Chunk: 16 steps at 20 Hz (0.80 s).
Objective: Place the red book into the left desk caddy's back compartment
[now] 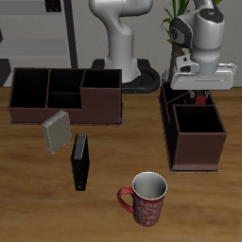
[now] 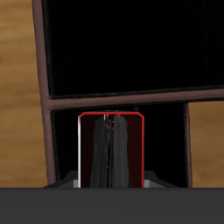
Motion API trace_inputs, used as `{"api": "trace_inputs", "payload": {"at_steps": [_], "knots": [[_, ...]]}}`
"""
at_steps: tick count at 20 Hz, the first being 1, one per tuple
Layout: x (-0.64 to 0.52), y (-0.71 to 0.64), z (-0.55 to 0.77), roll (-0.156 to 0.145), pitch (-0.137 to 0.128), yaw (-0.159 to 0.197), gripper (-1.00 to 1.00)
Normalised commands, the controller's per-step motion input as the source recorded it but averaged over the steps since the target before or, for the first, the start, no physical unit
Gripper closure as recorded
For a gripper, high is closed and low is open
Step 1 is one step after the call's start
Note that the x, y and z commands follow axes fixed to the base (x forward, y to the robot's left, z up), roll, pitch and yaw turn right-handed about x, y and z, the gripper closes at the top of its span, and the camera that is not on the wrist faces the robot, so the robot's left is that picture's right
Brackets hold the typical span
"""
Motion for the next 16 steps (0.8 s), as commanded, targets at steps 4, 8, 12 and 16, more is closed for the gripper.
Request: {"api": "trace_inputs", "payload": {"at_steps": [4, 8, 12, 16], "knots": [[0.01, 0.04, -0.20, 0.025, 0.047, 0.005, 1.00], [0.04, 0.02, -0.18, 0.018, 0.089, -0.023, -1.00], [0.02, -0.03, -0.04, 0.010, 0.055, -0.045, -1.00], [0.04, -0.03, -0.02, -0.011, 0.013, -0.004, -1.00]]}}
